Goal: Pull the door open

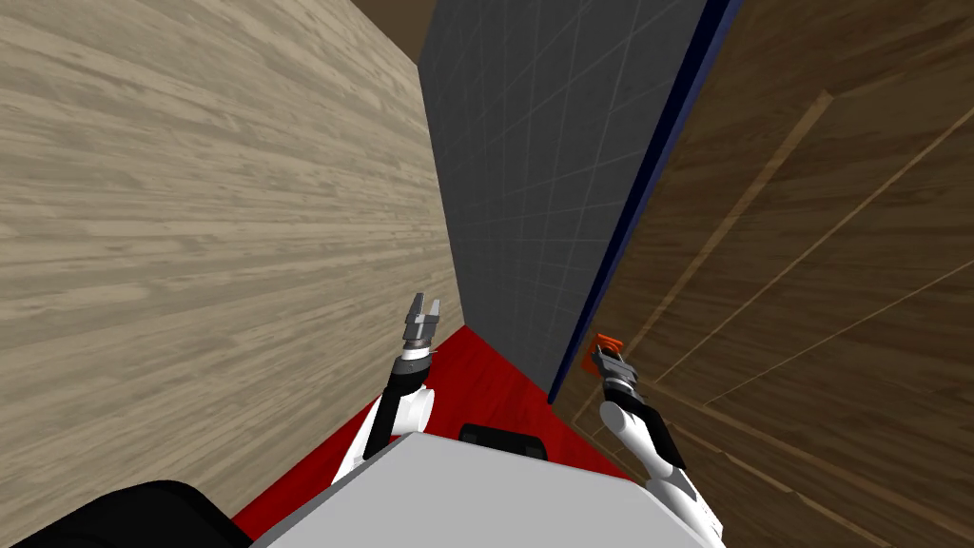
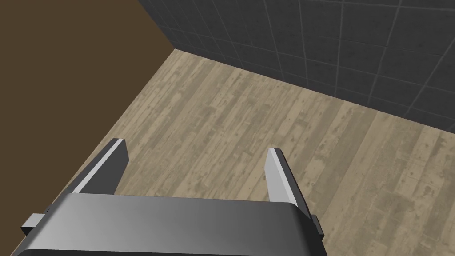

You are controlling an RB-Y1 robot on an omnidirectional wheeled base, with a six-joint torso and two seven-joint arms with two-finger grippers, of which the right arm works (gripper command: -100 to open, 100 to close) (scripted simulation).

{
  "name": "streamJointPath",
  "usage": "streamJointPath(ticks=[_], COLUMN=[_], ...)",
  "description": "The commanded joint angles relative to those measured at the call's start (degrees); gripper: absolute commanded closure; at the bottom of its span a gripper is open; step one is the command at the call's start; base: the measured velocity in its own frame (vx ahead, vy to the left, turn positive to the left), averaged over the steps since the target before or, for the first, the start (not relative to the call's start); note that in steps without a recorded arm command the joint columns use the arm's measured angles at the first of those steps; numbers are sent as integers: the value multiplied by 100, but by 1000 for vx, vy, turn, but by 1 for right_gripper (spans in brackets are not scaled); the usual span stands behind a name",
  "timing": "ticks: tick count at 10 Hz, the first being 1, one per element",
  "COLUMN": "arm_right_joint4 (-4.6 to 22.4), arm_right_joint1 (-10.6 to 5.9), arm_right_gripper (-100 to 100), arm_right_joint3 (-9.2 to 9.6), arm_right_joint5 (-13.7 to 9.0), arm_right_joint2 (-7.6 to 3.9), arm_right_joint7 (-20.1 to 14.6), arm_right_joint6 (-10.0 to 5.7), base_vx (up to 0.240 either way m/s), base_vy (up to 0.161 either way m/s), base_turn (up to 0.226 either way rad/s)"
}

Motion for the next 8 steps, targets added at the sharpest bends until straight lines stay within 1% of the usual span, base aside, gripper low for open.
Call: streamJointPath(ticks=[1,2,5,7,8], arm_right_joint4=[-26,-58,-125,-153,-137], arm_right_joint1=[39,76,152,185,169], arm_right_gripper=[100,100,100,100,100], arm_right_joint3=[120,218,420,506,466], arm_right_joint5=[4,6,10,12,9], arm_right_joint2=[-53,-108,-220,-268,-261], arm_right_joint7=[-97,-174,-334,-402,-370], arm_right_joint6=[-15,-15,-14,-13,2], base_vx=[-216,-223,-229,-227,-101], base_vy=[-13,-27,-26,8,11], base_turn=[113,142,128,89,21])
